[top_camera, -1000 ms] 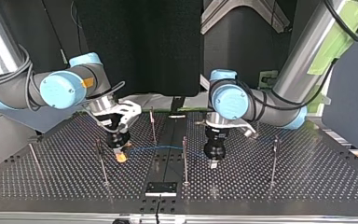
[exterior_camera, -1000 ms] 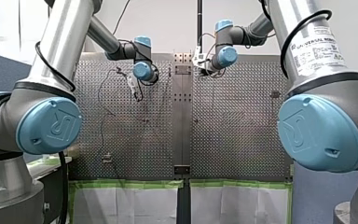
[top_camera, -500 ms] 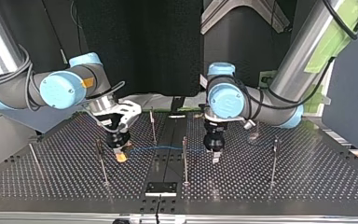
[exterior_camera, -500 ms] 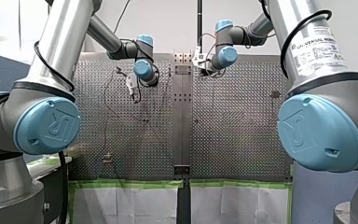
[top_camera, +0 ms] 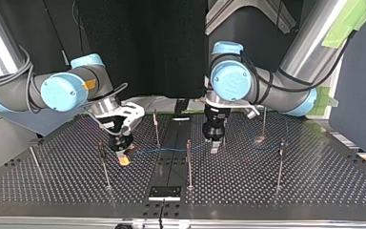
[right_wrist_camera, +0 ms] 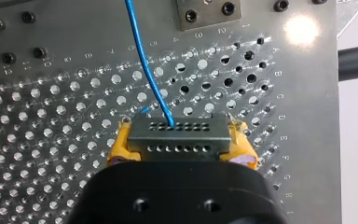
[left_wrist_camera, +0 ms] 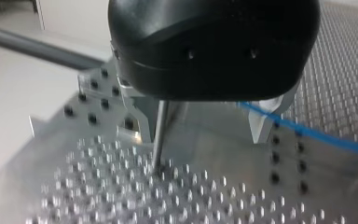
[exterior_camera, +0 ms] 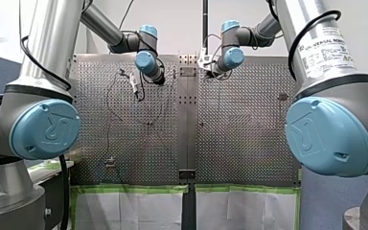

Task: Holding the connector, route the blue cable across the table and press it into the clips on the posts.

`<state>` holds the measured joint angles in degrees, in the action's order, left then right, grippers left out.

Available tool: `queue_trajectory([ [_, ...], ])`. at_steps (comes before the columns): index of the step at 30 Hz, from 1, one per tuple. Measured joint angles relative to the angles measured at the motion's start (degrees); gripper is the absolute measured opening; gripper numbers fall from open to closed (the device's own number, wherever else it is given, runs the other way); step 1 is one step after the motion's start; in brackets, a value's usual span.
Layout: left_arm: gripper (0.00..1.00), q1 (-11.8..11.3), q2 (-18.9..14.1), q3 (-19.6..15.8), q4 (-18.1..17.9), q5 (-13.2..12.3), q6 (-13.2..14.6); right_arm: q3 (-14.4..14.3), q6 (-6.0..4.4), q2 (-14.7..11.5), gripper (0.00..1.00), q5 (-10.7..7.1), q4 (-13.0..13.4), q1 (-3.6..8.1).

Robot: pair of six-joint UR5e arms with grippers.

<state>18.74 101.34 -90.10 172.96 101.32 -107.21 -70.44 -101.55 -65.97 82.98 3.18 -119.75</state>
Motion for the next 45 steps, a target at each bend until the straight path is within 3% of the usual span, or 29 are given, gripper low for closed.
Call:
queue_trajectory([
  [5,1.0,0.9,-2.5,-2.3,0.0,-2.2,-0.7,0.0,0.01,0.0,0.0,0.0,-0.1,0.0],
  [16,1.0,3.1,-8.6,-4.5,0.2,-3.5,0.3,0.0,0.25,-0.2,0.0,0.14,-0.2,0.0],
  [21,1.0,5.8,-9.6,-4.3,-1.1,-2.3,1.9,0.0,0.28,-1.0,0.0,0.22,-0.4,0.09],
  [29,1.0,10.8,-9.6,-2.4,-2.2,1.8,2.2,-0.1,0.28,-3.4,0.0,2.88,-1.4,0.69],
  [36,1.0,14.7,-7.3,0.5,0.0,2.9,3.8,-0.4,0.34,-4.2,0.0,4.02,-2.5,1.03],
  [45,1.0,16.6,-2.3,5.6,1.2,6.3,5.4,-0.5,0.39,-4.2,0.0,4.06,-2.8,1.02],
])
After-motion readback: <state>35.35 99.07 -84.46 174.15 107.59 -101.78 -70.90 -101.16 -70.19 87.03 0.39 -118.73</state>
